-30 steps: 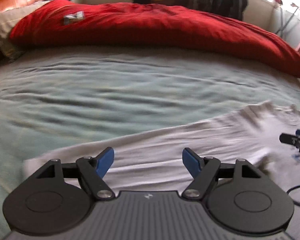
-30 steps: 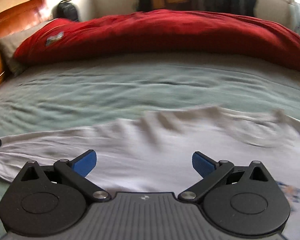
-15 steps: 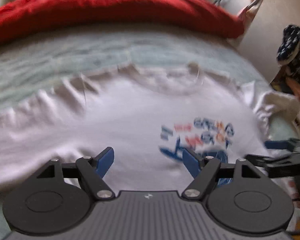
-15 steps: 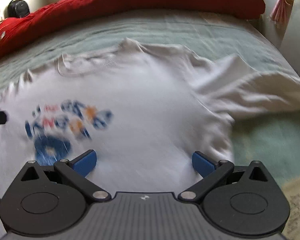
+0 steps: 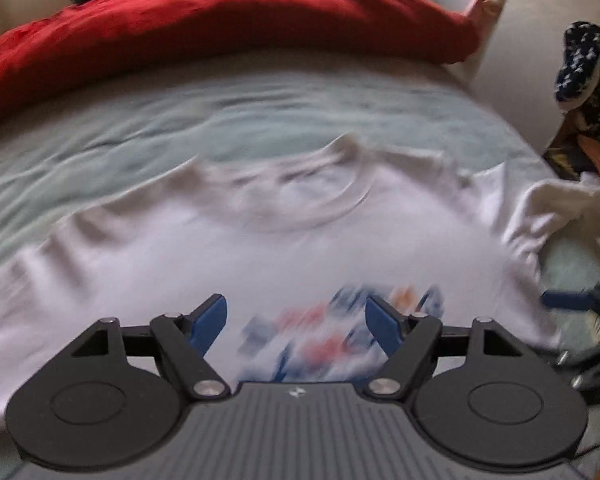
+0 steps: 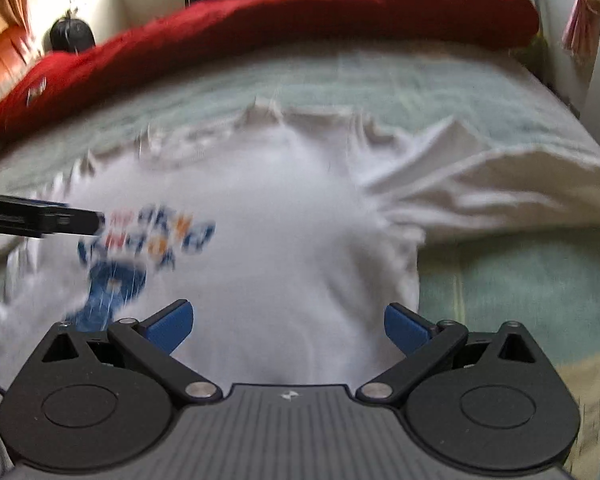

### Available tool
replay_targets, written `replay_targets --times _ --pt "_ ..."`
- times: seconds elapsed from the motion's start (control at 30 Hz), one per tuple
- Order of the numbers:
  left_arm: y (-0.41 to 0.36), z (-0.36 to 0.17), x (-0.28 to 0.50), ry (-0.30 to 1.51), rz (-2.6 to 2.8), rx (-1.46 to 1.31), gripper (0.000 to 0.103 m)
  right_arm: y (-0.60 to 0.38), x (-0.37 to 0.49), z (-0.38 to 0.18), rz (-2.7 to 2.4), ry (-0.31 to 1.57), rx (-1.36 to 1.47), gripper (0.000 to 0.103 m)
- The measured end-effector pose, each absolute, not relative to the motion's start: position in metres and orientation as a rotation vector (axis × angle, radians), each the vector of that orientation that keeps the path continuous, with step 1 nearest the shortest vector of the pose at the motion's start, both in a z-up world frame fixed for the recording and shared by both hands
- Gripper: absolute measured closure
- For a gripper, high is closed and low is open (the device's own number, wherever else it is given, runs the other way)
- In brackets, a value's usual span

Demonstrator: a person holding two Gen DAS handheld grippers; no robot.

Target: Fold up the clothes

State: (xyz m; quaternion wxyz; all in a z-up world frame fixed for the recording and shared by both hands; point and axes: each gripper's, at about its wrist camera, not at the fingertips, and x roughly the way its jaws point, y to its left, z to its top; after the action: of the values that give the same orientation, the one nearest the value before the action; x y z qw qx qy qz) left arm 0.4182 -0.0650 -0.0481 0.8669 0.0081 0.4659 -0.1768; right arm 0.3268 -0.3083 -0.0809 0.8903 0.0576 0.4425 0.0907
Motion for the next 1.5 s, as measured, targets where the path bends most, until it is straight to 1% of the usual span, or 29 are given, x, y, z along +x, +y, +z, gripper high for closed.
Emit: replay_targets --times 0.1,0.23,0.37,0.43,0.63,0.83,1.13,1.3,1.5 --pt "-0.09 -0.048 0.435 0.957 -0.429 -0.011 0.027 -0.321 0.334 -0.089 0.179 0.952 0.179 0.0" --pt "-0.124 -0.055 0.438 0.954 -0.473 0.012 0.027 -0.343 0.314 -0.092 0.223 0.95 0.25 0.0" --pt "-0.148 -0.062 0.435 0.976 -0.492 0.018 0.027 -0.378 0.302 -0.081 0.157 0.968 0.284 0.0" --pt "-0.163 -0.064 0.437 0.984 -0.497 0.011 0.027 -0.406 0.297 -0.073 0.095 0.93 0.294 0.0" --pt "-0.198 -0.06 0.445 0.969 -0.498 -0.025 0.027 -0.489 0.315 -0.06 -0.105 0.844 0.161 0.0" --pt "-0.224 -0.051 0.448 0.923 -0.475 -0.005 0.027 -0.556 0.349 -0.063 -0.192 0.816 0.079 0.0" --pt "-0.263 -0.058 0.454 0.944 -0.516 0.142 0.026 -0.578 0.405 -0.073 -0.135 0.803 -0.033 0.0" --pt "-0.268 -0.06 0.459 0.955 -0.516 0.151 0.026 -0.582 0.439 -0.078 -0.099 0.797 -0.054 0.0" --pt "-0.266 -0.057 0.468 0.971 -0.512 0.104 0.026 -0.583 0.444 -0.073 -0.069 0.81 0.032 0.0"
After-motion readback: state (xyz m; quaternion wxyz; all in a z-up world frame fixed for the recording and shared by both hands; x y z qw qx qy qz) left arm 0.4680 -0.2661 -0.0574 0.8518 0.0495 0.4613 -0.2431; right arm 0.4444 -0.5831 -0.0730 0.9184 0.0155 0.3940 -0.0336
